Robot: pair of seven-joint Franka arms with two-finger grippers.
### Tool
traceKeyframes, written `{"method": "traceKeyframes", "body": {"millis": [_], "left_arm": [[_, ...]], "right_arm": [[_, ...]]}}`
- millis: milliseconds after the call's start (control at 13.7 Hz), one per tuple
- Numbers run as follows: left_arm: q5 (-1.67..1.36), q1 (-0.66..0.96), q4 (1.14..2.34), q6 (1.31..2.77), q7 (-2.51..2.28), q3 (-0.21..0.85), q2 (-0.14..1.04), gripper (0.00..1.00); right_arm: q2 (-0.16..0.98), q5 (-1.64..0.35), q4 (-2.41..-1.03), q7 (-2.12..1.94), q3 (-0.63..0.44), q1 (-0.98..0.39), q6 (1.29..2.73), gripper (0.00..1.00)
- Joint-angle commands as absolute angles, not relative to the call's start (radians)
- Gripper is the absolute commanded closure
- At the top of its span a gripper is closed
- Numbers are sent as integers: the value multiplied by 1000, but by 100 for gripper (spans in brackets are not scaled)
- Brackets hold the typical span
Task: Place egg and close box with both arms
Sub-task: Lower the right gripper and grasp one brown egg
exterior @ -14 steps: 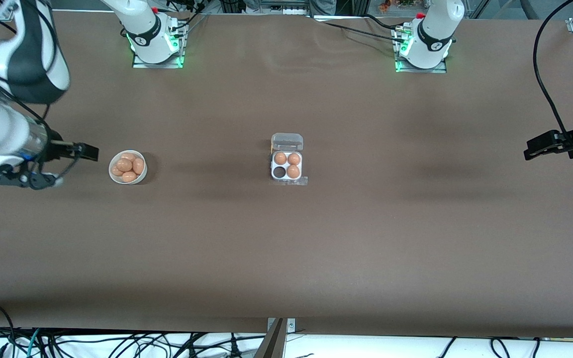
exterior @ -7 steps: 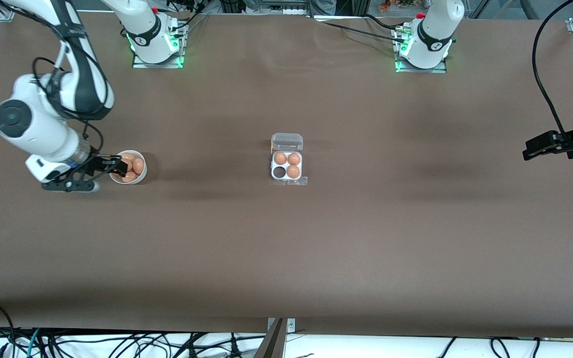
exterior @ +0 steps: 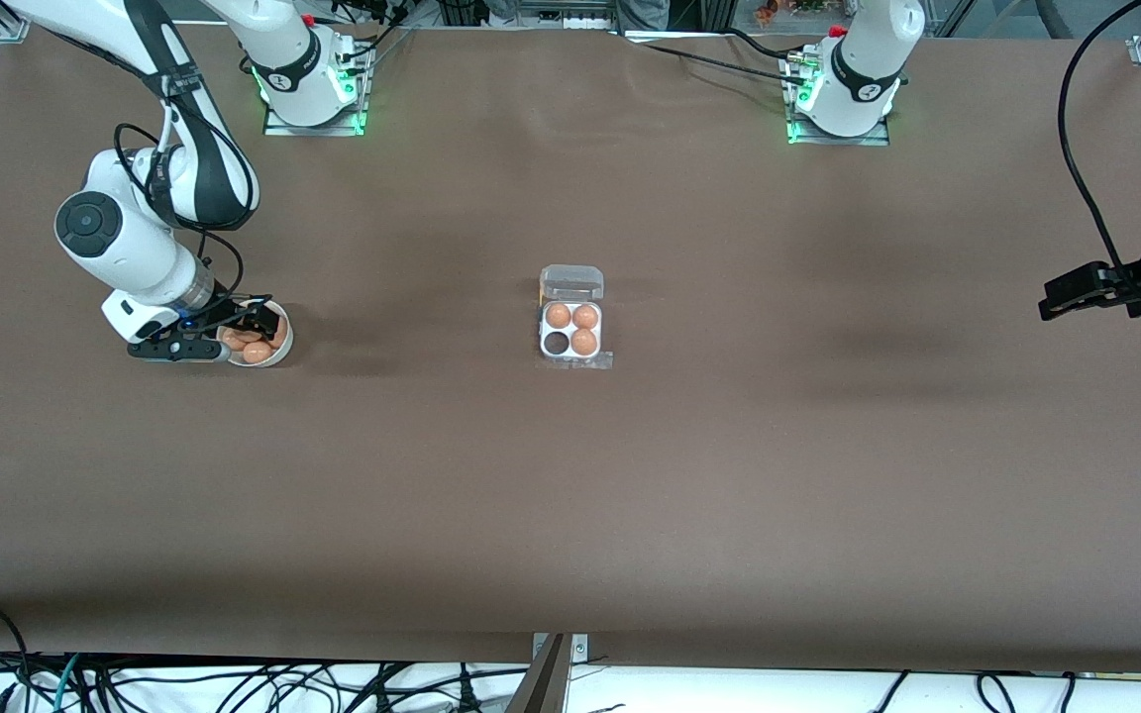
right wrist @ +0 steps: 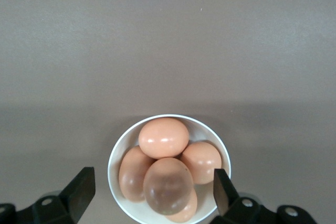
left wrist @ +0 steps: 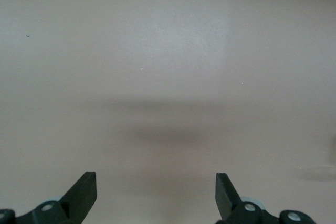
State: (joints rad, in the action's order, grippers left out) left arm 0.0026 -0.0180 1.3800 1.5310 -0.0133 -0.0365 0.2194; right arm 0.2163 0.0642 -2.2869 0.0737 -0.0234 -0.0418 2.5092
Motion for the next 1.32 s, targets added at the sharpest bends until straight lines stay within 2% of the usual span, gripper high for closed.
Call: {"method": "traceKeyframes", "body": {"millis": [0,146,219,365,438,950,1242], "left_arm": [[-2,-15,1368,1519,-8,-35,225,0],[-2,-15,1370,1519,-8,-35,225,0],[-2,-15,1370,1519,-8,-35,225,0],[-2,-14,1370,1519,-11,-35,225,0],[-2,-12,1370,1519,-12,-35,225,0],[-2,-9,1370,1519,-18,-35,225,0],[-2,-9,1370,1519,-20,-35,225,0]], "right_arm": [[221,81,-2306,67,-25,-37,2534,0],[229,81,-2306,66,-25,-37,2533,1],[230,83,-2306,61,-25,-37,2533,6],[236,84,-2303,61,-25,-37,2533,26],[238,86,-2301,61,-25,-37,2533,32],[261,87,-2290,61,-26,-40,2536,38],[262,120,-2290,61,-26,-38,2536,51]]}}
